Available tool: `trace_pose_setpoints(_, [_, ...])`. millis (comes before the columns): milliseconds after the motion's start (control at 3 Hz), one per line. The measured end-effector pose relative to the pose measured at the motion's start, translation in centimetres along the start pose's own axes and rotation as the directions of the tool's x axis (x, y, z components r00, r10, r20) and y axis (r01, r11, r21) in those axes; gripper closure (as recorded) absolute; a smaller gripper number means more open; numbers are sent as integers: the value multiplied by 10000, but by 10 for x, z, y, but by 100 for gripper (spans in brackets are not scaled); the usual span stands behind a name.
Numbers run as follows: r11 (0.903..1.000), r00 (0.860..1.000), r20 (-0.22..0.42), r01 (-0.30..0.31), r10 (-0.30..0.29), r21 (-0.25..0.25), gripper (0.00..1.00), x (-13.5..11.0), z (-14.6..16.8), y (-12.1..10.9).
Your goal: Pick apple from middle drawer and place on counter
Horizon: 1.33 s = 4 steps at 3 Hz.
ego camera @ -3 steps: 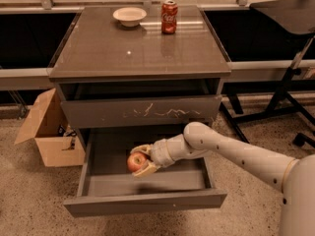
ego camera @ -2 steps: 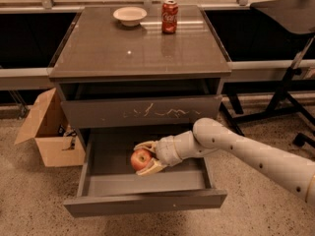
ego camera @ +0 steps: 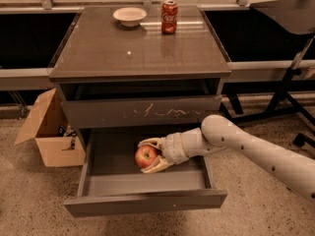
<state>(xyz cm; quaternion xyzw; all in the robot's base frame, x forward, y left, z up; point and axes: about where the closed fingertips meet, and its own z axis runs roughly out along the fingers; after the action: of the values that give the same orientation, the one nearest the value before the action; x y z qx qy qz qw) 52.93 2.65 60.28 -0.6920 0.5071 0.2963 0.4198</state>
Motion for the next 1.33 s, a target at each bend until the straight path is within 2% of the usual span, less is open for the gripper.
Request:
trace_pose_setpoints(333, [9997, 9994, 255, 224, -227, 108, 100, -15, -9, -5])
trace_pose_setpoints(1000, [9950, 9954, 492, 789, -820, 616, 100, -71, -56, -27])
trace_pose_setpoints(1333, [9869, 9901, 465, 1271, -1322, 994, 100, -108, -102, -54])
